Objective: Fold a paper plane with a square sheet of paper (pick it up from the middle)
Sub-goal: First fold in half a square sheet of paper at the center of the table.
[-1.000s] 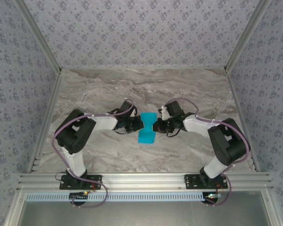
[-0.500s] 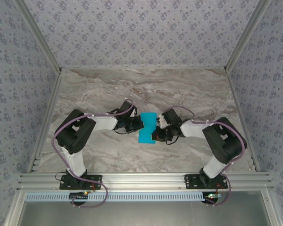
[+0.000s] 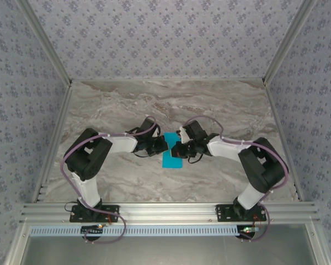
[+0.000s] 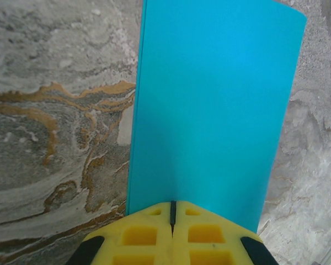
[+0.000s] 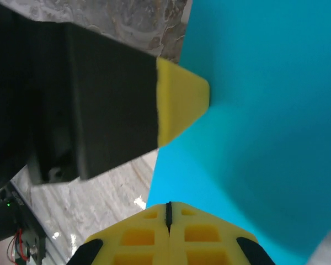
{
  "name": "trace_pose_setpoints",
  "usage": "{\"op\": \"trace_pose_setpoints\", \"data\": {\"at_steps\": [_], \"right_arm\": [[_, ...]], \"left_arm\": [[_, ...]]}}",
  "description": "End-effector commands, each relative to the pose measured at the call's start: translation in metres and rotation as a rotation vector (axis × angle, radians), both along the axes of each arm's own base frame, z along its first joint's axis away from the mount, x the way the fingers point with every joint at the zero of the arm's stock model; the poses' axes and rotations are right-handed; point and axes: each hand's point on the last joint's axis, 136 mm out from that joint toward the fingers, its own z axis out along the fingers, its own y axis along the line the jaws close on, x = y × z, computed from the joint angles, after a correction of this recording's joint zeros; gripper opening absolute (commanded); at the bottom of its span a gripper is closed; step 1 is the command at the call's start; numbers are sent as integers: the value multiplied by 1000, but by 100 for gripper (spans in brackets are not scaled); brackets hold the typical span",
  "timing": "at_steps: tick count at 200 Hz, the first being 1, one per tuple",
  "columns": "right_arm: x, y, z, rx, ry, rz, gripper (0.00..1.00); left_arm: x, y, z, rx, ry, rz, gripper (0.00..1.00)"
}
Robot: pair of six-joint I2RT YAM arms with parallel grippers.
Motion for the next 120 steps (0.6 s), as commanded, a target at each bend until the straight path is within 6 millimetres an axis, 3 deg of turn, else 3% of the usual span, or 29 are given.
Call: {"op": "trace_pose_setpoints", "data": {"at_steps": [1, 25, 54, 75, 97, 120], "right_arm": [[-8, -6, -23, -49, 49, -4, 0], [-24, -18, -35, -78, 83, 0, 0], [-59, -48, -54, -126, 154, -21, 0], [-83, -65, -56, -136, 189, -31, 0], [-91, -76, -43, -149, 175, -37, 0], [-59, -73, 0, -95, 61, -82, 0]], "left_arm": [[-70, 85, -87, 401, 270, 45, 0], [-70, 85, -87, 403, 272, 43, 0], [-69, 86, -87, 417, 267, 35, 0], [-68, 86, -86, 418, 263, 27, 0], [-63, 84, -81, 421, 241, 10, 0], [-51, 78, -70, 411, 185, -32, 0]]}}
